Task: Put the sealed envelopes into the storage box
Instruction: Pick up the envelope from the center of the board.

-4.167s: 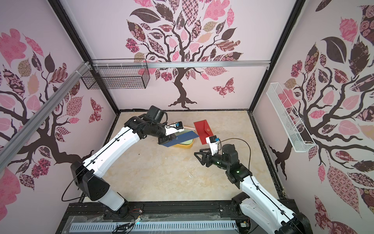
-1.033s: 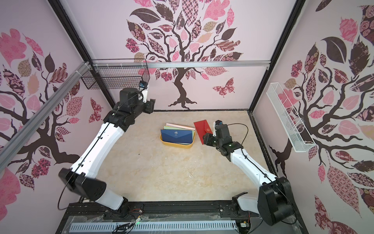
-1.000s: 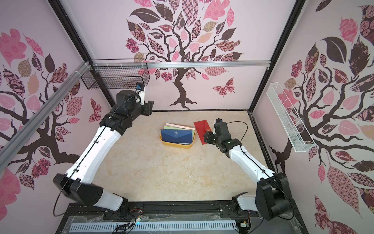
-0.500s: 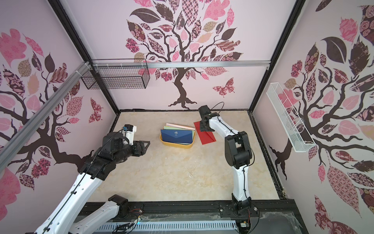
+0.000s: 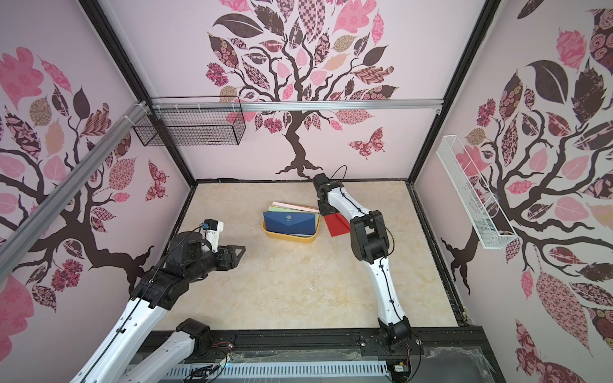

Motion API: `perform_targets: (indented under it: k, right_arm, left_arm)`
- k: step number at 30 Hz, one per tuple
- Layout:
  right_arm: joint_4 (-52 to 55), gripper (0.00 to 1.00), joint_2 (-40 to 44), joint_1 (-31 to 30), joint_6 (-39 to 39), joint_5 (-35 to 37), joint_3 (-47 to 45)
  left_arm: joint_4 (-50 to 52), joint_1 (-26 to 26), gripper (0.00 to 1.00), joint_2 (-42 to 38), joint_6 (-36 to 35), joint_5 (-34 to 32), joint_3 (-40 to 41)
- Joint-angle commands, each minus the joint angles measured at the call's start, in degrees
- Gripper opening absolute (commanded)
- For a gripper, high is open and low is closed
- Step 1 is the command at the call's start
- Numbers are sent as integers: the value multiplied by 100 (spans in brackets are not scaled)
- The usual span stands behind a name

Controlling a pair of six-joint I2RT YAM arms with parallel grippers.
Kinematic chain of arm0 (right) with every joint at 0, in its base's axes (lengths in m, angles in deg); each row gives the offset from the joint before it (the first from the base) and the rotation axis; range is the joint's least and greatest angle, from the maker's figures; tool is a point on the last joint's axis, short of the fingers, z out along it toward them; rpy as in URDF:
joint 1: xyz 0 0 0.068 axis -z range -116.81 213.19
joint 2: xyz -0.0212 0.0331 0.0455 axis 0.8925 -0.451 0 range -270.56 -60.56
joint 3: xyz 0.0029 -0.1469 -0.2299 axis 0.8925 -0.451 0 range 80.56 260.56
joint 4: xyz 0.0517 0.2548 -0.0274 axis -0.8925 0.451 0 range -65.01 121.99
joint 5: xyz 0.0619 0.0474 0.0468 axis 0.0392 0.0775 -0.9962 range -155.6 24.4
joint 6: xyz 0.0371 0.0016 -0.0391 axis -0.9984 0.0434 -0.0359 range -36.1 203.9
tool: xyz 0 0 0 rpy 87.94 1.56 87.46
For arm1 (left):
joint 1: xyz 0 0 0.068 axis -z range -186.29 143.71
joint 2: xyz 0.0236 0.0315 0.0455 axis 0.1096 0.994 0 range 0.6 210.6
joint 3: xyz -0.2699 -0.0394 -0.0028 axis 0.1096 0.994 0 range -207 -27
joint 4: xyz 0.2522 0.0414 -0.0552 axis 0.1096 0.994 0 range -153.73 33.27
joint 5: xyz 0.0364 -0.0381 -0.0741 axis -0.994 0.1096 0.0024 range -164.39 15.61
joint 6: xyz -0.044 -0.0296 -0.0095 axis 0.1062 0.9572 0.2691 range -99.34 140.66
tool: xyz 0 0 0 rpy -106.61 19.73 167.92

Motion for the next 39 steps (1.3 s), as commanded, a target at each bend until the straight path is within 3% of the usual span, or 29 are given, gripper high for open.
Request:
perform_targets:
  k: [1, 9, 18, 30, 39]
  right_arm:
    - [303, 53, -503, 23, 138, 375, 410]
    - [326, 47, -662, 103, 258, 670, 532]
    - [354, 34, -734, 135, 318, 860, 529]
    - [386, 0, -707, 135, 344, 923, 493]
    - [336, 0, -76, 133, 380, 1066, 172]
  left_arm:
    - [16, -19, 66, -115, 18, 47, 40]
    - [0, -21, 66, -62, 11, 34, 111]
    - [-18, -15, 66, -43, -2, 33, 152]
    - [-35, -13, 66, -65, -23, 36, 176]
    - [-40, -12, 67, -65, 1, 56, 176]
